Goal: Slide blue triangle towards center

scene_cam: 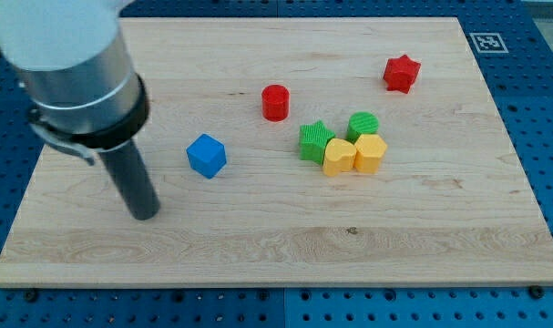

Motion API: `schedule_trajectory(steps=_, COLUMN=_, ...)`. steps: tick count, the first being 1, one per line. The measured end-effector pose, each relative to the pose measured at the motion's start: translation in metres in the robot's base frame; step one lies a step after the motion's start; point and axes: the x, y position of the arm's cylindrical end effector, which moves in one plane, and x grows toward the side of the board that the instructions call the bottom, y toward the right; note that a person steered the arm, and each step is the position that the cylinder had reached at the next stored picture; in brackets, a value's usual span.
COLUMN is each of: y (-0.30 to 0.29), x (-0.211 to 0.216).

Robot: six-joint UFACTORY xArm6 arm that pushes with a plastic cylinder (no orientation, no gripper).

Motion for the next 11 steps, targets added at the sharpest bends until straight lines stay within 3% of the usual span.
schedule_trajectory(steps=1, y=-0.052, x=-0.007)
schedule_trajectory(steps=3, y=-0.026, x=-0.048)
schedule_trajectory(steps=5, y=0.016, x=-0.057)
schedule_trajectory(steps=7, y=-0.029, x=-0.066)
schedule_trajectory(steps=10, y=-0.014, x=-0.069)
schedule_trajectory(steps=11, y=-0.014, x=-0.102)
